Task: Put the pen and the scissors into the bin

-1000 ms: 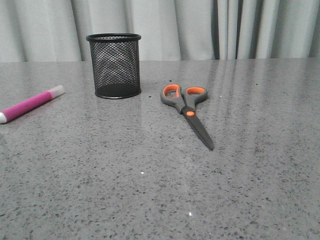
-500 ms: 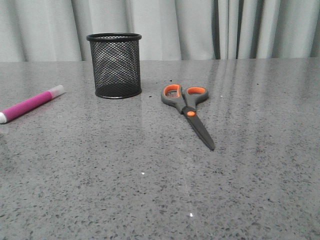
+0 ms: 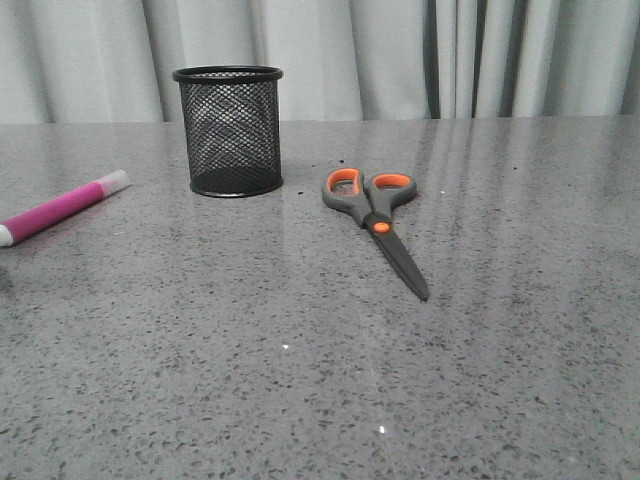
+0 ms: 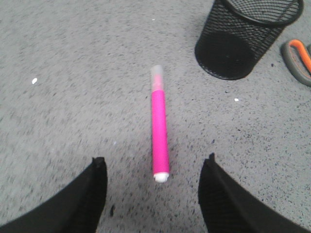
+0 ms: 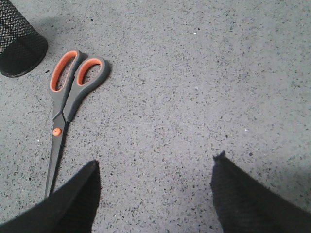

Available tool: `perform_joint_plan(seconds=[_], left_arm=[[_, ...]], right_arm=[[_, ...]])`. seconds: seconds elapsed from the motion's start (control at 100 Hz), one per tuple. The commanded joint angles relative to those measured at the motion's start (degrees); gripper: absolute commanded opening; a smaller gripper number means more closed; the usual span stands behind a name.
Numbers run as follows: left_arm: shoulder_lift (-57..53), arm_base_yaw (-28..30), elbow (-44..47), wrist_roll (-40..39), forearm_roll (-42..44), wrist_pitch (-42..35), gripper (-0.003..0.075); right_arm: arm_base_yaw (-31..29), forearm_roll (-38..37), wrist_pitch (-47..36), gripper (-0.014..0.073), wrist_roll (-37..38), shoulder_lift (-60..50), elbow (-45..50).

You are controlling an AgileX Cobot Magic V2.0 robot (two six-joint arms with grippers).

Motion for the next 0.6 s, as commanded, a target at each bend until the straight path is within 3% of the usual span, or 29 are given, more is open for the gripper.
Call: perform_joint_plan(seconds=[0.0,0.2,0.59], left_arm=[[2.8,-2.0,-3.8,2.3,-1.6,-2.3,0.0388],[13.8,-5.9,-9.8,3.1,2.5,-0.7,0.0388],[30.9,-6.9,-20.3,3.1,4.9,1.7,0.0388]], right_arm=[[-0.3,0.2,-3.4,0.0442,-1.0,0.0,-1.9],[-0.3,0.2,-3.8,0.0442,-1.0,0.0,-1.9],[-0.3,0.2,-4.0,0.0442,-2.4,0.0,-1.9]])
